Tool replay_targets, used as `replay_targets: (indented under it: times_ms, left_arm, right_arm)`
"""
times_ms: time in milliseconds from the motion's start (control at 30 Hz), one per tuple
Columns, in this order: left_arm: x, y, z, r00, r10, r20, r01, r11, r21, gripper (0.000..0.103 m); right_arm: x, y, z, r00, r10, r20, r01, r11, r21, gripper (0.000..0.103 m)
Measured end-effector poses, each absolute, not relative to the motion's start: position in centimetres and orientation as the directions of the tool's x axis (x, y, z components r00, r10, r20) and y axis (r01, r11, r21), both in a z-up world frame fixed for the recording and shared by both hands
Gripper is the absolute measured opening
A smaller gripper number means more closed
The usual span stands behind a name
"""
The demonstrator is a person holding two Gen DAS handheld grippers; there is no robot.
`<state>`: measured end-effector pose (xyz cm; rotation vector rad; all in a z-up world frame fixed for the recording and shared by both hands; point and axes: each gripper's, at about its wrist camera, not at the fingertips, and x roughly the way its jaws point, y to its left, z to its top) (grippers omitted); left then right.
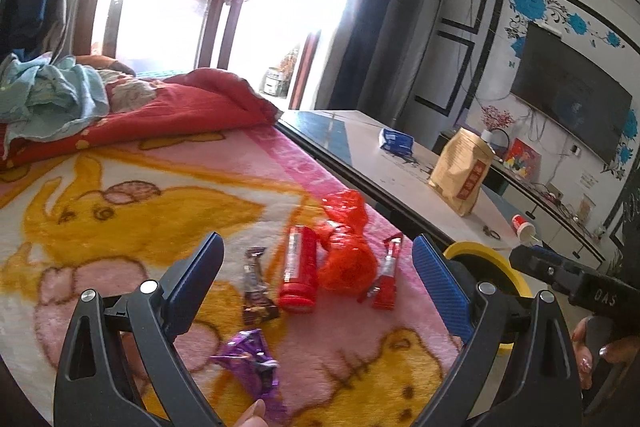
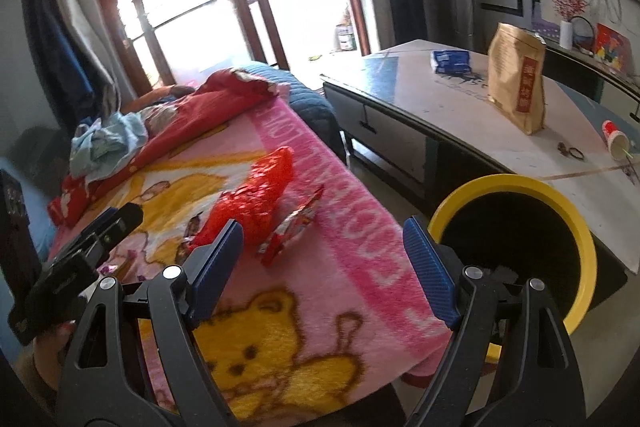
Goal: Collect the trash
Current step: 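Move both open tools back over the remaining trash on the blanket, then grasp the purple wrapper with the left tool while the right tool grasps the red plastic bag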
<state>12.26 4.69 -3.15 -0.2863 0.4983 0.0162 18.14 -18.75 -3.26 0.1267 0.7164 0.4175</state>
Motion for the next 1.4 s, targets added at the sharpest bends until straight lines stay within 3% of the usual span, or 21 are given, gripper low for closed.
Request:
replay_targets:
  times_ms: [333,733,1100,1267,1400]
  left_arm:
    - [11.4,7.6,-3.7,0.864,-0.008,-0.504,-0.136,0.959,-0.249,0.092]
    - [10.5,8.6,-5.5,0.825,-0.063,-0.562,-0.107,0.959,-0.264,0.091]
    - [10.3,8.1,-7.3,0.776,-0.151,-0.612,-0.063,0.947,-0.314,0.075]
    - [10.2,7.1,-8.2,0.749,-0.188,-0.636,-0.027,0.95,-0.312,0.069]
    - [10.5,6.0,-9.2,0.713,-0.216,-0.667,0.009,0.954,-0.299,0.063]
  right_arm:
    - [19.4,-15.1,-4.2,0.617,0.456,-0.642,-0.385,0.886,0.258,0.074]
    - [22.6,-10.6,-6.0,0.537,0.482,-0.693,-0.431,0.862,0.266,0.073]
    - [25.7,-8.0,-7.9,0.482,0.479,-0.733,-0.404,0.864,0.3,0.069]
    - [26.3,-7.3,-9.2,0.445,0.477,-0.758,-0.396,0.864,0.311,0.062]
    - [26.5,-7.0,-10.1,0.406,0.486,-0.774,-0.393,0.858,0.332,0.044]
